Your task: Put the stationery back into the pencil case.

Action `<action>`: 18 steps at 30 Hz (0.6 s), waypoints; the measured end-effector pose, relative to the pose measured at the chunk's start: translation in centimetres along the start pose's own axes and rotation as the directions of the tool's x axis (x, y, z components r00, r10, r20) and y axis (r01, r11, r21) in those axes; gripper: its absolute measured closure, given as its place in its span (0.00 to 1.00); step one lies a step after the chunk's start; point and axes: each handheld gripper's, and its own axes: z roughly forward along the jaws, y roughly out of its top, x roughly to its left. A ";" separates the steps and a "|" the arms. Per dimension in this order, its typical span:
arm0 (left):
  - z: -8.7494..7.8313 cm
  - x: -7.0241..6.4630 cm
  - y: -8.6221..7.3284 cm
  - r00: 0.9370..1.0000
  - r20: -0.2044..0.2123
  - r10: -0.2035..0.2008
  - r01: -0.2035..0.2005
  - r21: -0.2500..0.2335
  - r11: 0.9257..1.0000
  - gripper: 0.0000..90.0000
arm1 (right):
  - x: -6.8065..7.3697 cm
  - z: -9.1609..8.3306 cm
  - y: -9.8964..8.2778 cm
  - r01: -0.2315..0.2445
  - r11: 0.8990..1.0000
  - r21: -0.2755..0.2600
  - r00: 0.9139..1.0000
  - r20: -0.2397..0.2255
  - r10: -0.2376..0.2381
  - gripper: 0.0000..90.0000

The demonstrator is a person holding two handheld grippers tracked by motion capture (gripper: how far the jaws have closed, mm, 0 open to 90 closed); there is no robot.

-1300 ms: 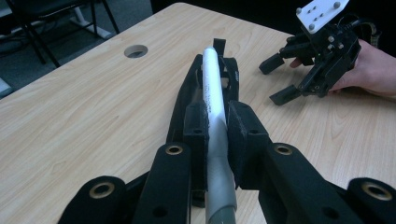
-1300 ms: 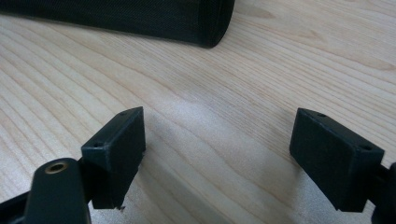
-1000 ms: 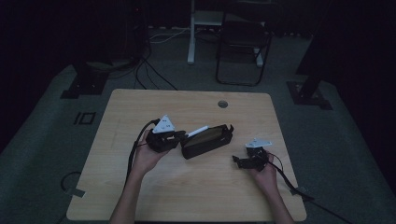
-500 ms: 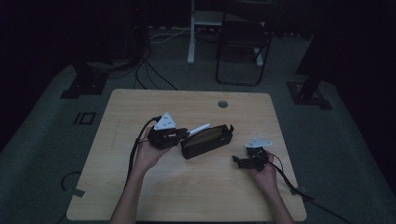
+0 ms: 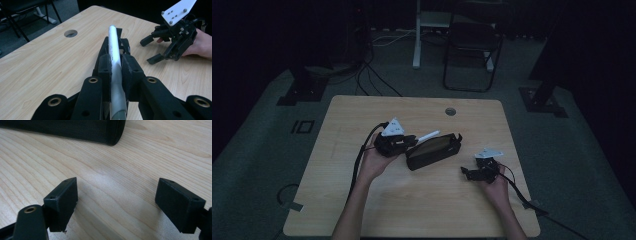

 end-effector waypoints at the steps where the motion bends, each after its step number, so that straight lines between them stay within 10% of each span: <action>1: 0.1 0.0 0.0 1.000 -0.001 0.002 -0.002 0.004 1.000 0.88 | 0.0 0.0 0.0 0.000 1.000 0.000 1.000 0.000 0.000 0.20; 18: 1.4 0.4 0.4 1.000 0.009 0.000 0.000 -0.002 1.000 0.88 | 0.0 0.0 0.0 0.000 1.000 -0.001 1.000 0.000 0.000 0.20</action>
